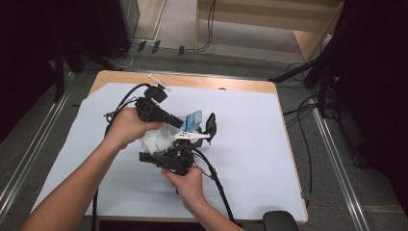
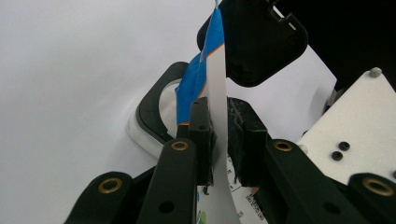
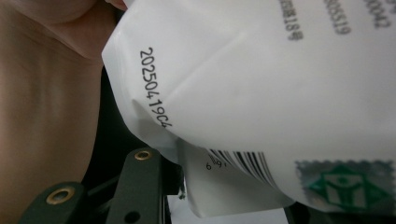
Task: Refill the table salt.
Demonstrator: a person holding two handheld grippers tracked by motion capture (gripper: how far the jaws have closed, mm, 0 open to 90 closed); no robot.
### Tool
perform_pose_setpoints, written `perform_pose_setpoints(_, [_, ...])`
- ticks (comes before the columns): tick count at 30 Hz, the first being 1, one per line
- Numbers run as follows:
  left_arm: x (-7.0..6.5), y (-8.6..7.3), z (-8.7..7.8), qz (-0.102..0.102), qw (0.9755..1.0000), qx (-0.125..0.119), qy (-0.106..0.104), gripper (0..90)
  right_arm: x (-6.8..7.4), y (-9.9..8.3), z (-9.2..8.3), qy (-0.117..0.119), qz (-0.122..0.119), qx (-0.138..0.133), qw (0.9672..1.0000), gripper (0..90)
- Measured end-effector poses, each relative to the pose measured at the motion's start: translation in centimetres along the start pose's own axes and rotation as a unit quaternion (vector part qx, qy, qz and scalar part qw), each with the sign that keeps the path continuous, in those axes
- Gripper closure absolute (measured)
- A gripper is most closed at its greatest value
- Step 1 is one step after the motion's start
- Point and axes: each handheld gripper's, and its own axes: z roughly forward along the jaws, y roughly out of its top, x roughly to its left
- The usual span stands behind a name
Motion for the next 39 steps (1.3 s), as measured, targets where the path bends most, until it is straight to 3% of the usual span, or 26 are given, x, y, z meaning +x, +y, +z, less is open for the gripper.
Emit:
perform_pose_setpoints(11, [-0.08, 0.1, 0.03, 0.007, 0.9999, 0.01, -0.002, 78.7, -0.12, 0.06, -0.19, 0.0, 0.004, -0.005, 1.0, 62.0])
perform_pose_setpoints(18, [-0.05, 0.12, 0.08, 0.0, 0.9999, 0.013, 0.0, 81.8, -0.17, 0.04, -0.1, 0.007, 0.012, -0.004, 0.9999, 62.0])
perform_pose_setpoints(39, [-0.06, 0.26, 0.15, 0.001, 0.9996, 0.027, 0.004, 85.4, -0.15, -0.01, -0.06, 0.0, -0.001, 0.003, 1.0, 61.9])
